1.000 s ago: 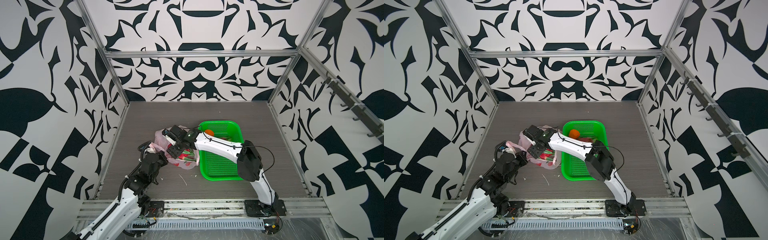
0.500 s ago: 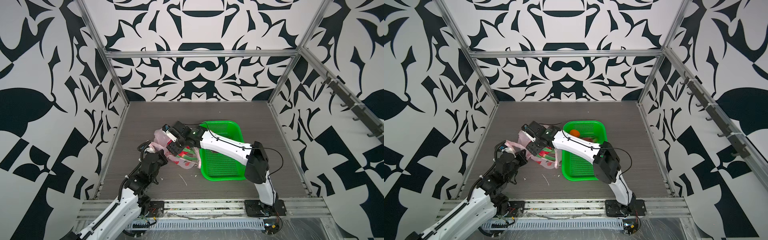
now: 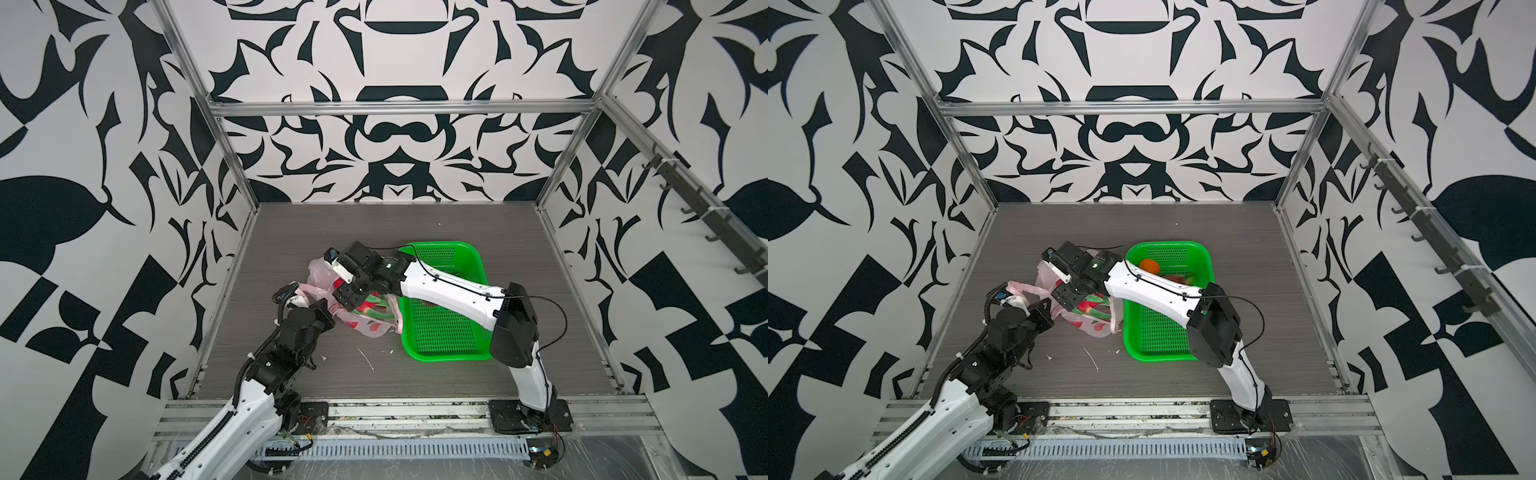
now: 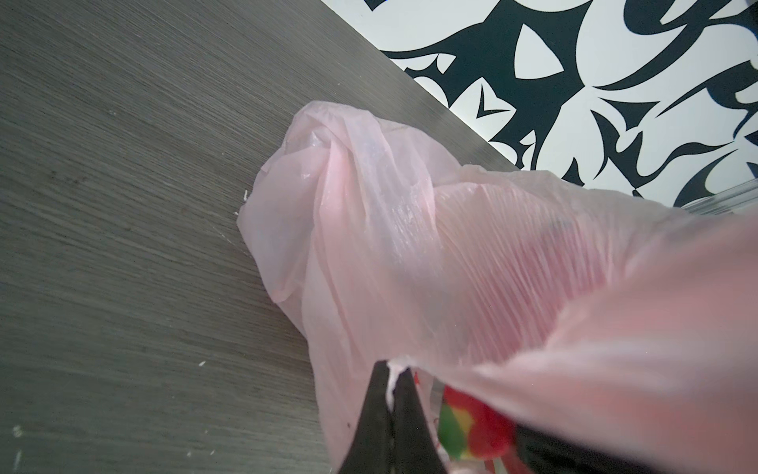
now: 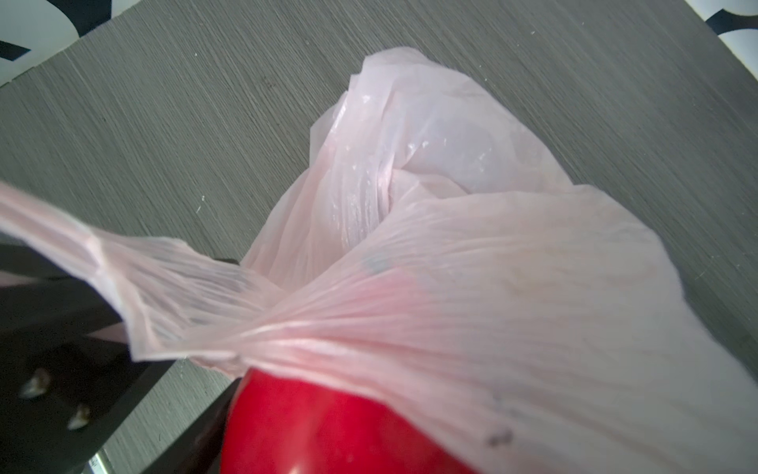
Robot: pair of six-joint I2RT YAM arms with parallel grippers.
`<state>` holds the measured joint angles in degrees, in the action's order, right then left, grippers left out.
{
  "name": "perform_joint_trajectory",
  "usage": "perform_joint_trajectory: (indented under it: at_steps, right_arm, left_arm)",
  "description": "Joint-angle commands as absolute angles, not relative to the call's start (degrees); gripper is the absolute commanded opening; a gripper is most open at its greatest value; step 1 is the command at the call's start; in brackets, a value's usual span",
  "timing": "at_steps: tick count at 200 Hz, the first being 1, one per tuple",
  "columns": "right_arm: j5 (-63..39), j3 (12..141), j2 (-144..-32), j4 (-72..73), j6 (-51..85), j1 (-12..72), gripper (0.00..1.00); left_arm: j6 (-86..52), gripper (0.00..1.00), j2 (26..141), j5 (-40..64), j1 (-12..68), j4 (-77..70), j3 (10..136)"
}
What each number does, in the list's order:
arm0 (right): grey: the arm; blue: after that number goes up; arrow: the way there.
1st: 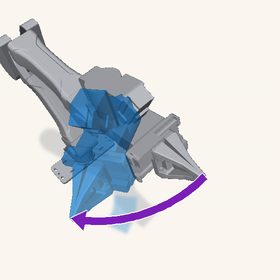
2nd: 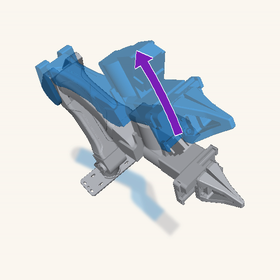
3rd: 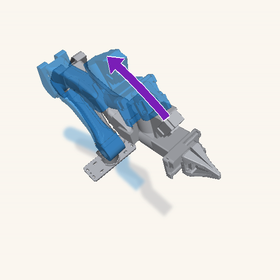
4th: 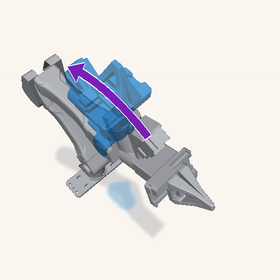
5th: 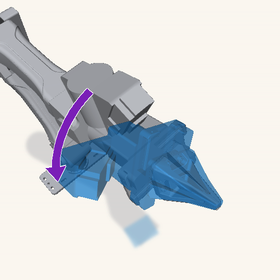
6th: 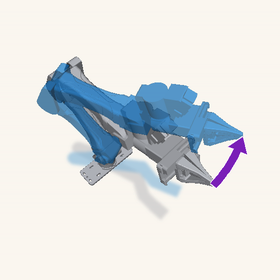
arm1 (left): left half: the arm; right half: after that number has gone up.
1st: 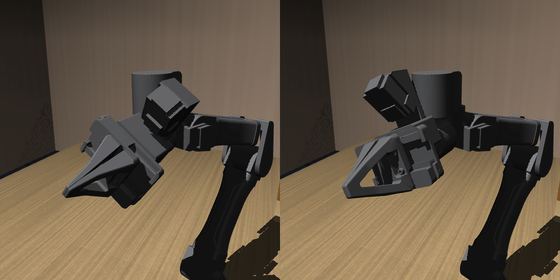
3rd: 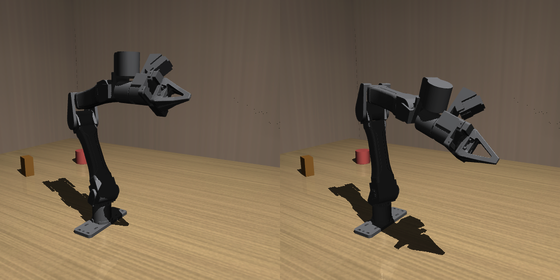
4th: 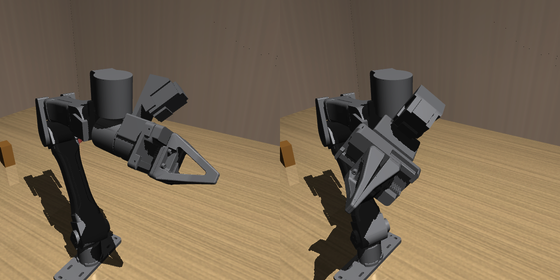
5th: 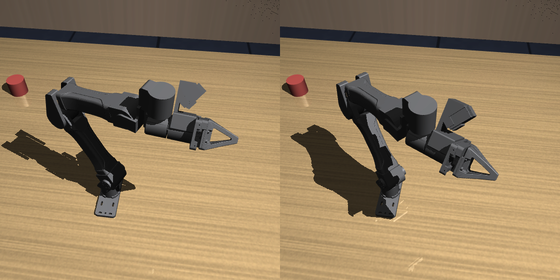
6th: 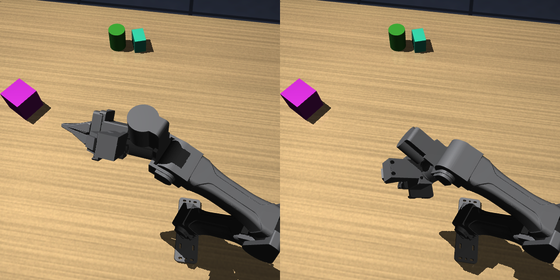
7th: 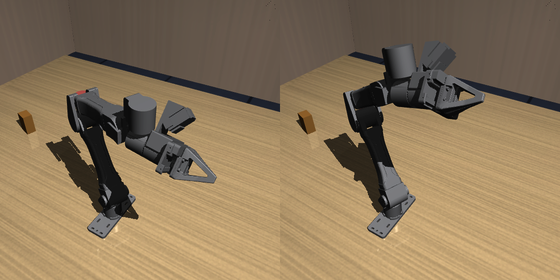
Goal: Untie the knot of the plastic bag and take out the fruit
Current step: Pick up the fruit from the plastic bag.
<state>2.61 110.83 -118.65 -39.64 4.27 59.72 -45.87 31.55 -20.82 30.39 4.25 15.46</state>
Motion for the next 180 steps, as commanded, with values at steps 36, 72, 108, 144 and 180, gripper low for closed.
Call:
perform_joint_trajectory:
  at_steps: [36,72,108,144,180]
  right_arm:
    - [2.8,111.7,-115.5,-36.1,2.0,60.0,0.02]
    - [2.3,110.5,-114.2,-36.4,1.4,60.0,0.02]
    - [1.2,109.6,-113.0,-36.3,0.7,60.1,0.02]
    - [1.4,108.8,-112.0,-36.0,0.7,60.2,0.02]
    - [1.4,109.1,-110.7,-35.6,0.8,60.2,0.01]
  left_arm:
    - [-47.5,0.0,28.8,-20.3,30.6,6.9,17.7]
    - [-46.8,0.0,30.0,-19.7,30.6,6.5,20.5]
    - [-45.1,0.0,32.9,-20.1,30.6,4.9,23.0]
    - [-43.4,0.0,36.2,-21.3,30.5,2.2,24.3]
    - [-43.6,0.0,39.0,-21.0,30.5,-0.1,24.1]
